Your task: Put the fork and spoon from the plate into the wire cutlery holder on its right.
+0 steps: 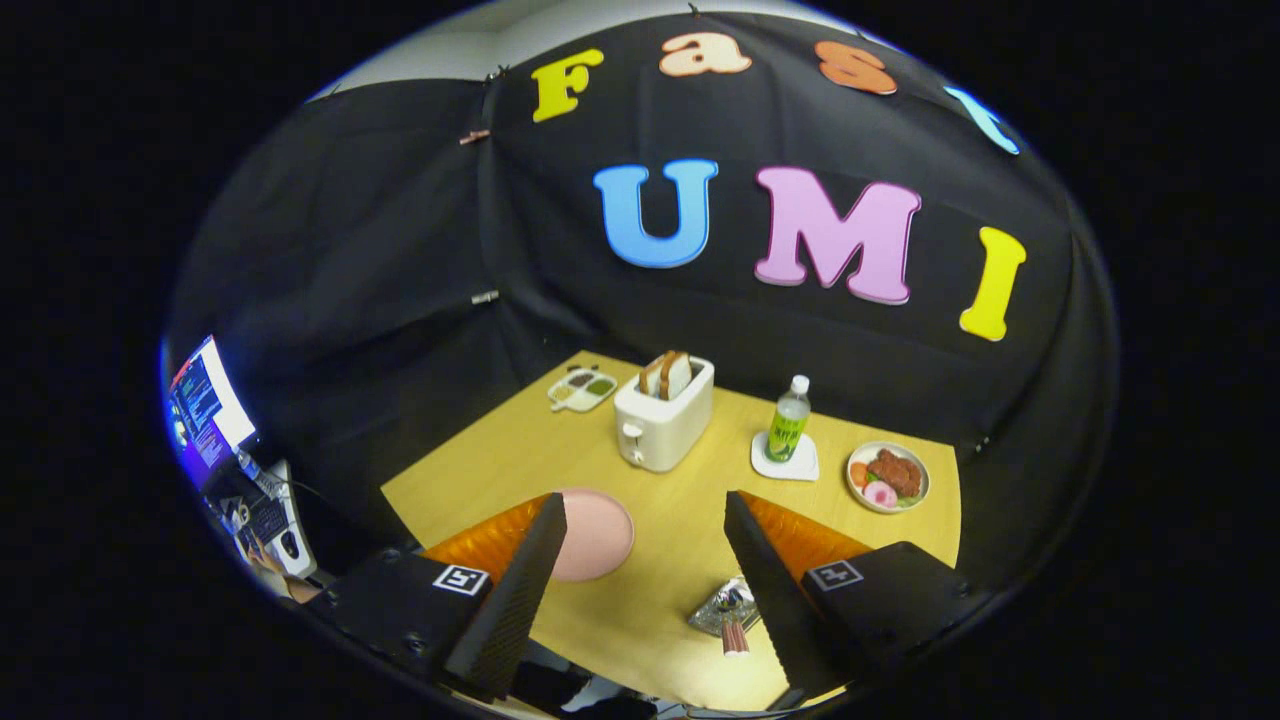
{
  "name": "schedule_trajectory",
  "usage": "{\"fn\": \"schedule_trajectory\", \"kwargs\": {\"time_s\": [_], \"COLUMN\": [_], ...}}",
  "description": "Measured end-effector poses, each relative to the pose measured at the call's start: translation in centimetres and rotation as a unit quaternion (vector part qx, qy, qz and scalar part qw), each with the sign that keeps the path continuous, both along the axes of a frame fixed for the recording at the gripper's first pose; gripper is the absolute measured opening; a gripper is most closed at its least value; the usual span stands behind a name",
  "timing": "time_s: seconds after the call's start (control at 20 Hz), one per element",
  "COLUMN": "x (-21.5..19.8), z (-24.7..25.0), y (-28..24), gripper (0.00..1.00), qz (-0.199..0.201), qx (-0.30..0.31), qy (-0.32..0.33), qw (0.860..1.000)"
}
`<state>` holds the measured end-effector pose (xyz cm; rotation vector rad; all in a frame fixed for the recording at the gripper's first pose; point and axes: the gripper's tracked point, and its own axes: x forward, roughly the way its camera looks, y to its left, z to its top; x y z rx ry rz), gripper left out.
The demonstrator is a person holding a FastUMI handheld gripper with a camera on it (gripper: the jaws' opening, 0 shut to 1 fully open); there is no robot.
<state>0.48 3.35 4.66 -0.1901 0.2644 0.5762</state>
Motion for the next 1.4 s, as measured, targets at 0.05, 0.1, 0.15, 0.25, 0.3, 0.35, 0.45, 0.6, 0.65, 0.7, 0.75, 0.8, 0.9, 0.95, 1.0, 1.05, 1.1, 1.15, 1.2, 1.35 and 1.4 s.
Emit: {"fn": "schedule_trajectory", "kwargs": {"time_s": [0.05, 0.1, 0.15, 0.25, 0.3, 0.35, 0.45, 0.6, 0.65, 0.7, 0.75, 0.8, 0.9, 0.95, 1.0, 1.05, 1.1, 1.15, 1.2, 1.35, 1.4], "x": [-0.3, -0.6, -0.7, -0.9, -1.0, -1.3, -1.6, -1.7, -1.5, -1.3, -0.9, -0.8, -0.9, -0.7, -0.6, -0.5, -0.4, -0.3, -0.3, -0.2, -0.1], "z": [1.2, 2.6, 3.8, 5.8, 6.9, 7.6, 8.4, 7.3, 6.6, 6.0, 5.5, 5.0, 4.4, 4.1, 3.8, 3.5, 3.4, 3.3, 3.1, 3.2, 3.1], "y": [-0.1, -0.2, -0.5, -1.1, -1.6, -2.3, -3.1, -3.6, -4.2, -5.2, -5.8, -6.2, -5.7, -5.8, -5.9, -6.0, -5.9, -5.8, -5.8, -5.7, -5.7], "gripper": [0.99, 0.99, 0.99, 0.99, 0.99, 0.99, 0.98, 0.99, 0.99, 0.99, 0.99, 0.99, 0.99, 0.99, 0.99, 0.99, 0.99, 0.99, 0.99, 0.99, 0.99], "qz": [-0.008, -0.016, -0.028, -0.054, -0.068, -0.084, -0.106, -0.117, -0.132, -0.153, -0.172, -0.185, -0.187, -0.188, -0.190, -0.190, -0.190, -0.190, -0.190, -0.189, -0.189], "qx": [0.012, 0.026, 0.039, 0.066, 0.080, 0.094, 0.113, 0.114, 0.106, 0.097, 0.091, 0.089, 0.095, 0.096, 0.096, 0.096, 0.097, 0.098, 0.099, 0.098, 0.097], "qy": [-0.028, -0.054, -0.079, -0.118, -0.135, -0.147, -0.169, -0.171, -0.171, -0.169, -0.169, -0.165, -0.157, -0.153, -0.149, -0.145, -0.141, -0.139, -0.137, -0.138, -0.137], "qw": [1.000, 0.998, 0.996, 0.989, 0.985, 0.981, 0.973, 0.972, 0.971, 0.969, 0.966, 0.965, 0.965, 0.966, 0.966, 0.966, 0.967, 0.967, 0.967, 0.967, 0.967]}}
